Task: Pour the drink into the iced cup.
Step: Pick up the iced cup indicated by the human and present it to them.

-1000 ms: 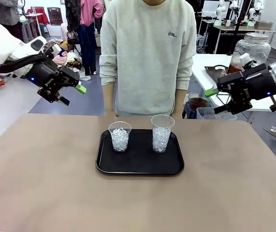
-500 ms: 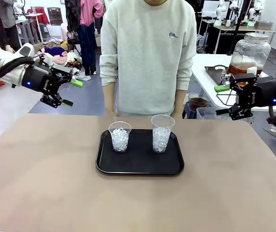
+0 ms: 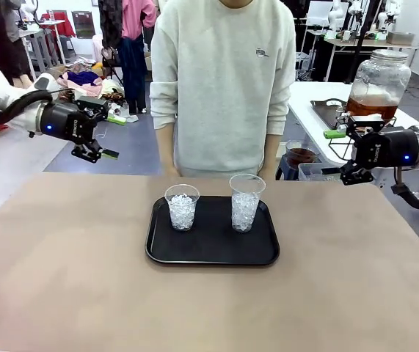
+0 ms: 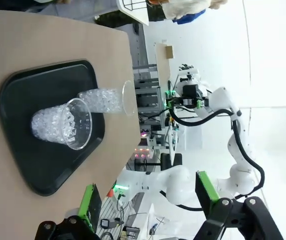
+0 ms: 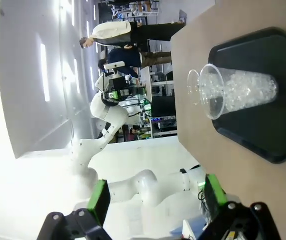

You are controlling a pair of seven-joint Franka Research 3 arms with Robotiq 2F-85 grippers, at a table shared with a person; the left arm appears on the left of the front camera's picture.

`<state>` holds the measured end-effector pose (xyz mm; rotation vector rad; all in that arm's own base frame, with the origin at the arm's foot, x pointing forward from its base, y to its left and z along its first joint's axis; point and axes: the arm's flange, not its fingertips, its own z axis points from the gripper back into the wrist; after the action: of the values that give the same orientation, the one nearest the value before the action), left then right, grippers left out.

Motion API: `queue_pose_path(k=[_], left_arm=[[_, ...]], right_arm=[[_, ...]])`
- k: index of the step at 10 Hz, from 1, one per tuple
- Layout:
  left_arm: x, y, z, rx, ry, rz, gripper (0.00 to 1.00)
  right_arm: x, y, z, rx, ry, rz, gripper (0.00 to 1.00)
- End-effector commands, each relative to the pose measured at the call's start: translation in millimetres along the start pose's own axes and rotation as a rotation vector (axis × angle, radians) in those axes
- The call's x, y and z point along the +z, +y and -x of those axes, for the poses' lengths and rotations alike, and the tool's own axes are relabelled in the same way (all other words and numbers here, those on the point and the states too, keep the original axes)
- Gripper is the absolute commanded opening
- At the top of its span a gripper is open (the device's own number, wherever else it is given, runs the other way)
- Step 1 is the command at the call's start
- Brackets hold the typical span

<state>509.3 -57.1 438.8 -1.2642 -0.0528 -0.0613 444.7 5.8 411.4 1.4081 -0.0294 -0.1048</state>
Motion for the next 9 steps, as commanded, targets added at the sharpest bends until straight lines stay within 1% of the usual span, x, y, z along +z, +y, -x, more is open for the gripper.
queue_pose_path(k=[1, 4, 5, 9], left_arm=[[-3.8, -8.7, -8.5, -0.067, 0.050, 0.036, 1.00], [-1.0, -7.6, -7.4, -0.086, 0.071, 0.038, 1.00], [-10.6, -11.9, -7.7, -0.049, 0.047, 0.021, 1.00], [-10.6, -11.9, -7.7, -0.049, 0.047, 0.021, 1.00]], right_arm=[[-0.9, 3.0, -12.9, 0.004, 0.006, -0.035, 1.00], [-1.3, 3.3, -16.6, 0.000, 0.001, -0.031, 1.00], [-2.5, -1.6, -10.1, -0.005, 0.011, -0.006, 1.00], [-2.5, -1.6, -10.1, -0.005, 0.011, -0.006, 1.00]])
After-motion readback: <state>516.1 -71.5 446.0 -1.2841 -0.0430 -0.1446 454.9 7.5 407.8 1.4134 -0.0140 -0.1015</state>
